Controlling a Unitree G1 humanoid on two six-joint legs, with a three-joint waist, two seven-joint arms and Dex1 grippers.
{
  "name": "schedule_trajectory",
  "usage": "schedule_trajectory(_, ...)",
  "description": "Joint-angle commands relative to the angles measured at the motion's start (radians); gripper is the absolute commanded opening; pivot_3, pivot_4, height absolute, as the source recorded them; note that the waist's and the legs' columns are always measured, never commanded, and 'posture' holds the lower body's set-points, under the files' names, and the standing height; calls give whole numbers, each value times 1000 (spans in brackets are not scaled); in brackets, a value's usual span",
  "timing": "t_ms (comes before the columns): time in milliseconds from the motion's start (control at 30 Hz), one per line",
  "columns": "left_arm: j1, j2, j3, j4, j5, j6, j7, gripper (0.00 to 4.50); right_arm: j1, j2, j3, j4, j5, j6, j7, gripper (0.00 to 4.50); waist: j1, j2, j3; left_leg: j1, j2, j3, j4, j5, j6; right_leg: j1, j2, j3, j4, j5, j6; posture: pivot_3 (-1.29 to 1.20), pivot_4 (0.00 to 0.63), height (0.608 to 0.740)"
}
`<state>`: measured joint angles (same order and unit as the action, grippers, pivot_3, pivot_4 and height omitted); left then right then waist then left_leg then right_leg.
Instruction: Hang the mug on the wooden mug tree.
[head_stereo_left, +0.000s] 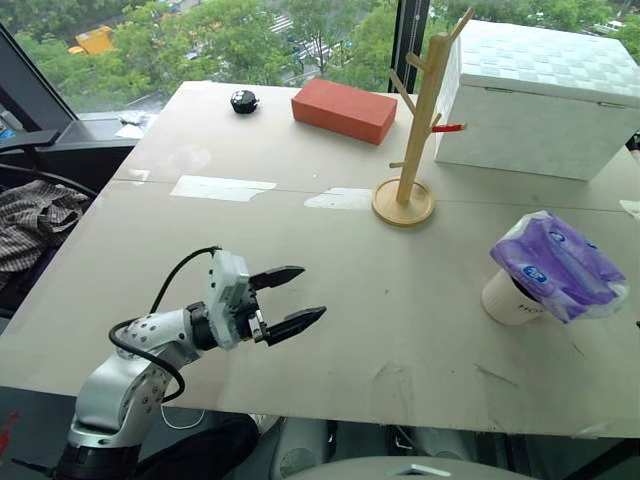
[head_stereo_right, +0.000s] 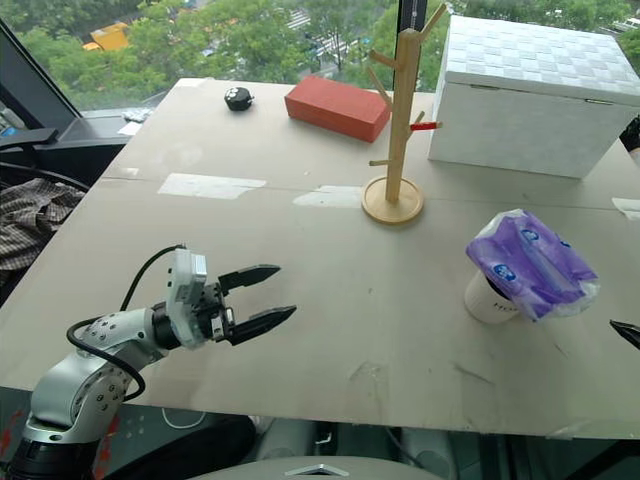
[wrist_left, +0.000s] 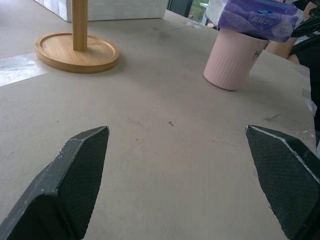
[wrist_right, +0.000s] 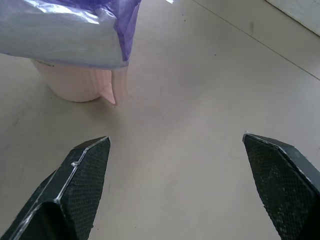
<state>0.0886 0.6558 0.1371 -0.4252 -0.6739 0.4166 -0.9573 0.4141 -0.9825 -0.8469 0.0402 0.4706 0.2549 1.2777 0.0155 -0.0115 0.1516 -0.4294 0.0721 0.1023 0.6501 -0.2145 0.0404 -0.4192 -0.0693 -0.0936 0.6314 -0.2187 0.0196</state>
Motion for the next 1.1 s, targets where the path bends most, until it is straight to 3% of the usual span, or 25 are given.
schedule_trajectory(33, -24, 33, 28, -36, -42, 13, -37, 4500, 25, 0, -61, -42, 1, -6, -5, 4278, 0, 0, 0, 0, 0, 0, 0, 0, 0, 0, 0, 0, 0, 0, 0, 0, 150, 740)
schedule_trajectory(167, -150, 47, 18, -19, -78, 19, -79, 4500, 71, 75, -125, -234, -16, 52, -147, 4278, 15, 1, 0, -1, 0, -3, -1, 0, 0, 0, 1, -2, 0, 0, 0, 0, 150, 740)
schedule_trajectory(433, -219, 77, -41, -60, -107, 29, -189, 4500, 300, 98, -366, -586, 89, 332, -100, 4278, 23, 2, -1, -1, 0, 0, 0, 0, 0, 0, 1, 0, 0, 0, 0, 0, 150, 740)
schedule_trajectory(567, -229, 63, -63, -29, -84, 12, -209, 4500, 325, 88, -486, -741, 173, 430, -106, 4407, 22, 0, -1, 0, 0, -1, 0, -1, -1, 0, 1, 0, 0, 0, 0, 0, 150, 740)
schedule_trajectory(733, -256, 44, -79, -3, -73, -2, -221, 4500, 248, 44, -413, -879, 174, 445, -190, 4407, 21, 0, -1, 2, 0, -3, 0, -3, -4, 2, 1, 0, 0, 0, 0, 0, 150, 740)
schedule_trajectory(867, -258, 37, -76, 2, -71, -10, -223, 4500, 191, 20, -282, -941, 110, 396, -246, 4407, 22, -1, -1, -1, -1, -4, 0, 0, 0, 2, 1, 0, -1, 0, 0, 0, 150, 740)
schedule_trajectory(1100, -230, 30, -70, -13, -70, -15, -212, 4500, 181, 5, -146, -971, -3, 361, -249, 4407, 23, -1, -1, -2, -1, -5, 0, 0, 0, 2, 2, 0, -3, 0, 0, 0, 150, 740)
